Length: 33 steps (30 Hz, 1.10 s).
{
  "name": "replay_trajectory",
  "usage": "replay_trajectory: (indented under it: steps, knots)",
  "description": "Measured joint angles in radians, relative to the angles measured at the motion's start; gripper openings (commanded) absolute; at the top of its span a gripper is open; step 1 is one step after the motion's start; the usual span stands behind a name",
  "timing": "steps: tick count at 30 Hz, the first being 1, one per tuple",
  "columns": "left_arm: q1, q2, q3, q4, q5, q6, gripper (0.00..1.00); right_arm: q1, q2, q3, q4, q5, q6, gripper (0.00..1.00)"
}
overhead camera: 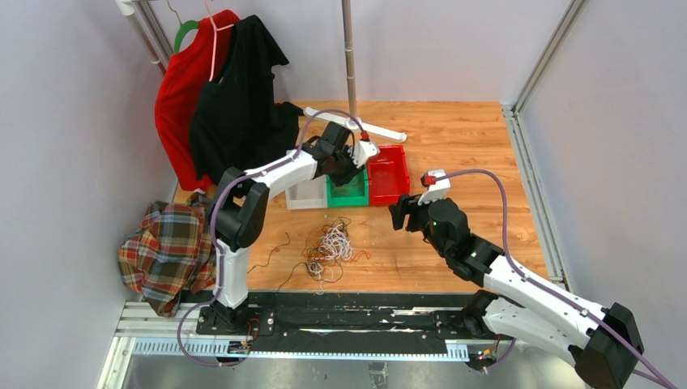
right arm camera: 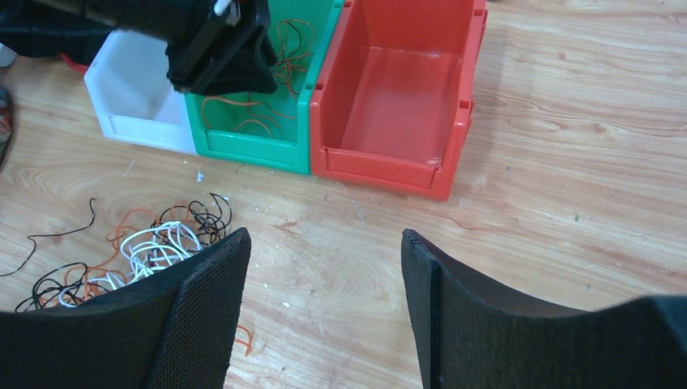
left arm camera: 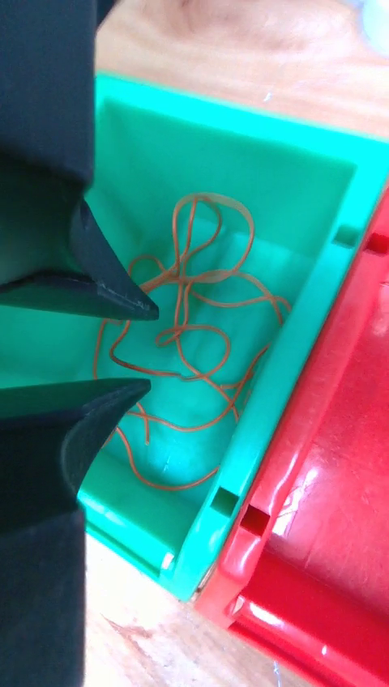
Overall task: Untangle the cables
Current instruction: Place the cable in the bin, then untie the cable.
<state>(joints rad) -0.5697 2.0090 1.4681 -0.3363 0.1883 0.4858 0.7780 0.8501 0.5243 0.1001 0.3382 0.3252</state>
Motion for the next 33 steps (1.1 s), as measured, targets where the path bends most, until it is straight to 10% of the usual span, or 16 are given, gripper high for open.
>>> replay_trajectory:
  steps: [5, 16, 33]
  knots:
    - [0.000, -0.030, 0.131, -0.182, 0.023, 0.010, 0.99, -0.013, -0.003, 0.000, -0.003, -0.025, -0.003, 0.71]
    - [0.000, -0.402, 0.139, -0.472, 0.181, 0.066, 0.98, -0.018, -0.003, 0.048, -0.020, -0.084, -0.041, 0.77]
    - [0.000, -0.686, -0.451, -0.577, 0.359, 0.214, 0.83, -0.043, -0.017, -0.027, -0.015, -0.204, -0.012, 0.61]
